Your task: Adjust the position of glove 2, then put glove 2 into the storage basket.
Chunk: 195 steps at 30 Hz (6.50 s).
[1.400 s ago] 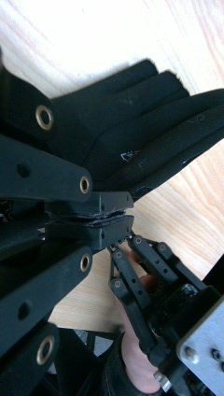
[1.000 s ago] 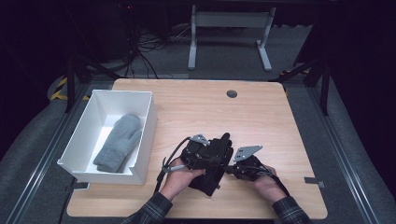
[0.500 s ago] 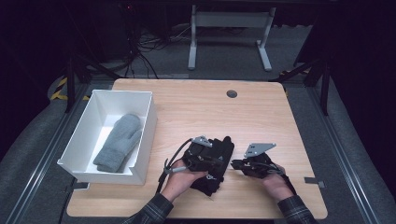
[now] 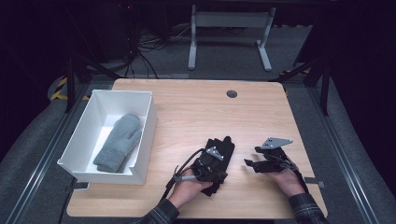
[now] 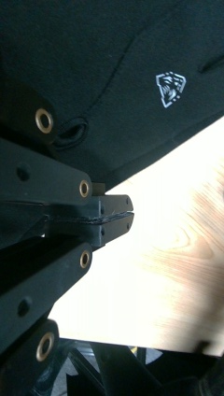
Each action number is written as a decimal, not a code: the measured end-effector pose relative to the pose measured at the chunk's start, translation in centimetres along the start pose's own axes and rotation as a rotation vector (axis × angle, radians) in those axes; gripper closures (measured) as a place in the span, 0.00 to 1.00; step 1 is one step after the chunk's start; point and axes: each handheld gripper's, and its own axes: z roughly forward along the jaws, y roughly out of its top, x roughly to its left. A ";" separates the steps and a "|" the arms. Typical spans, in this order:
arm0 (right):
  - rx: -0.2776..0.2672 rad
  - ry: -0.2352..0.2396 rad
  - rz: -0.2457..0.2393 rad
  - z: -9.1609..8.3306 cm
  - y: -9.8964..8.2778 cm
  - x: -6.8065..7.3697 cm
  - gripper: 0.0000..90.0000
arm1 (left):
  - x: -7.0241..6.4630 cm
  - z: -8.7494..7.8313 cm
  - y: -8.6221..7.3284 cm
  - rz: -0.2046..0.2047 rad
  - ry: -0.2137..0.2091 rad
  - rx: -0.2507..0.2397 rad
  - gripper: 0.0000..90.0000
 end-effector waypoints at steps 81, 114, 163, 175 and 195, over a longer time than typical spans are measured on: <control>-0.015 -0.074 0.053 0.7 -1.4 -2.1 0.11 | 5.2 -1.4 0.8 0.132 0.286 0.116 0.08; -0.014 -0.077 0.057 0.7 -1.4 -2.1 0.11 | 5.6 -2.7 0.7 0.082 0.174 0.091 0.78; -0.012 -0.079 0.059 0.6 -1.4 -2.0 0.11 | 2.4 -18.8 5.4 -0.016 0.255 -0.083 0.79; -0.011 -0.084 0.063 0.6 -1.4 -2.0 0.11 | 3.5 -23.0 4.3 -0.065 0.323 -0.107 0.79; -0.011 -0.086 0.064 0.6 -1.4 -2.0 0.11 | 6.7 -30.4 -1.4 -0.228 0.478 -0.180 0.79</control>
